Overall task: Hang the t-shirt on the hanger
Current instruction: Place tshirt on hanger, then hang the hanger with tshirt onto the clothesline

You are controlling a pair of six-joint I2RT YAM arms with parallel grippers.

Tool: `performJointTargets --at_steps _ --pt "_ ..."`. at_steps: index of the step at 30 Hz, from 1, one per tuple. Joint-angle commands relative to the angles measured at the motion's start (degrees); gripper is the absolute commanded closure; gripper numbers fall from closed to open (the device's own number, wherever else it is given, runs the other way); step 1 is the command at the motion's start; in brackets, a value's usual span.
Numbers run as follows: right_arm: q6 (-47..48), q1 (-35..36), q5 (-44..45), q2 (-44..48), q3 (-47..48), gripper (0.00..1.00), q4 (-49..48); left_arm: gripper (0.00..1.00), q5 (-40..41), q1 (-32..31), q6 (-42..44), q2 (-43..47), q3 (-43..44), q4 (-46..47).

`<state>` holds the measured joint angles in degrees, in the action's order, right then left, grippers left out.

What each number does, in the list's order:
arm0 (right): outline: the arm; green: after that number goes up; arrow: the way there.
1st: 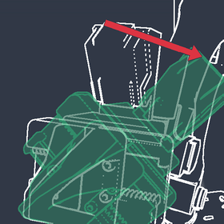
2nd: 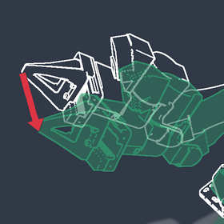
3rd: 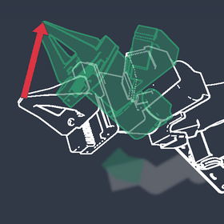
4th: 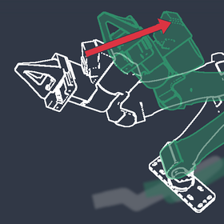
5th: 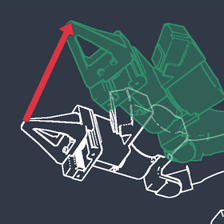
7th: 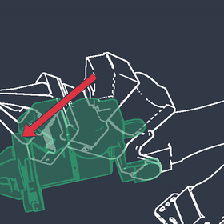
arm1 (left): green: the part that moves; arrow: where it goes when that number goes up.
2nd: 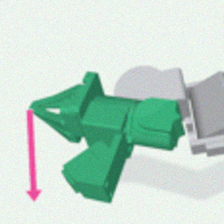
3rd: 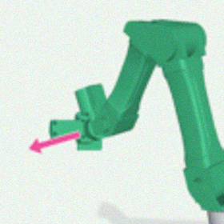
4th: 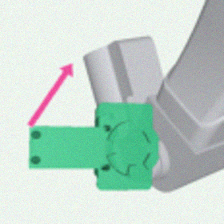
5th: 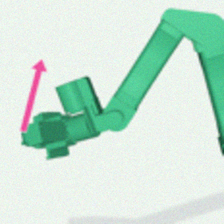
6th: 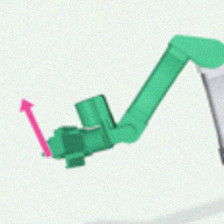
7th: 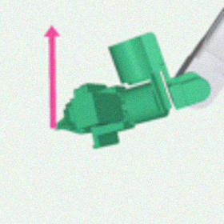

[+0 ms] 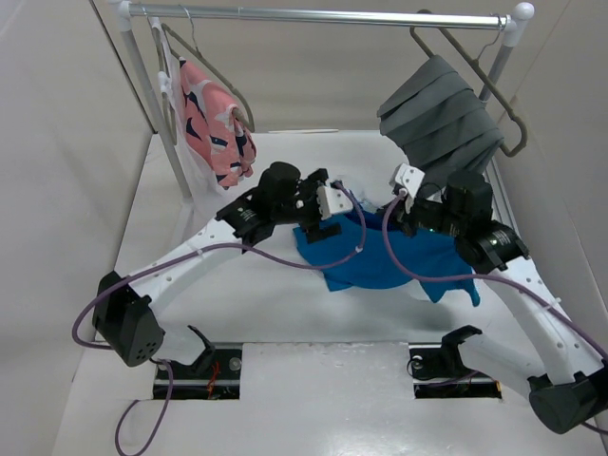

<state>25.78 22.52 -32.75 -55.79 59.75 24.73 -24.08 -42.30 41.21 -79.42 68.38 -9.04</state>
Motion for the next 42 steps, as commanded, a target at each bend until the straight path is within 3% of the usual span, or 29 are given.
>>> performJointTargets --at_steps 1,5,7,9,16,22,28,34,35,36,37,39,40,42 --pt "-0.11 -5.21 5.51 5.95 5.37 1.00 7.26 0.15 7.38 7.41 -19.82 6.38 -0.09 2.53" --pt "-1.70 -5.21 7.52 6.48 11.61 1.00 8.48 0.14 11.14 10.74 -35.12 7.78 -1.22 3.06" --pt "-2.23 -5.21 8.06 5.87 14.42 1.00 9.63 0.05 11.16 11.36 -38.47 9.27 -3.24 4.11" --pt "-2.23 -5.21 8.06 5.35 17.33 1.00 9.63 0.00 7.93 11.37 -37.79 12.00 -6.57 6.83" --pt "-6.26 -5.21 9.63 4.29 24.09 1.00 7.36 0.00 1.94 11.37 -37.42 13.32 -9.66 11.75" --pt "-6.97 -2.05 11.92 -1.07 37.09 1.00 6.03 0.00 0.08 10.14 -39.89 7.90 -13.18 17.56" --pt "-6.97 1.99 13.77 -5.99 47.38 1.00 6.56 0.00 -1.85 8.03 -42.70 -0.99 -8.18 20.37" --pt "-6.97 5.42 22.44 -10.39 54.16 1.00 6.56 0.00 -6.50 8.03 -45.78 -4.96 -6.15 27.66" --pt "-6.97 5.43 23.60 -11.17 54.77 1.00 6.56 0.05 -7.82 8.03 -46.48 -4.96 -6.15 28.89" --pt "-6.97 5.43 24.66 -11.18 54.78 1.00 5.69 0.29 -9.22 8.03 -46.48 -4.96 -6.15 31.60" --pt "-6.97 5.95 26.93 -12.05 54.78 1.00 5.68 0.47 -10.19 8.03 -47.09 -4.96 -7.02 32.41" --pt "-7.50 5.95 30.10 -12.84 56.26 1.00 5.15 0.75 -10.73 8.03 -47.10 -4.96 -7.73 32.42" --pt "-7.50 5.95 32.03 -13.55 56.27 1.00 5.15 0.94 -10.73 8.03 -46.40 -4.96 -8.52 31.11" --pt "-7.50 5.95 37.92 -13.56 56.27 1.00 4.63 1.00 -9.86 8.03 -43.52 -4.34 -10.54 29.35"
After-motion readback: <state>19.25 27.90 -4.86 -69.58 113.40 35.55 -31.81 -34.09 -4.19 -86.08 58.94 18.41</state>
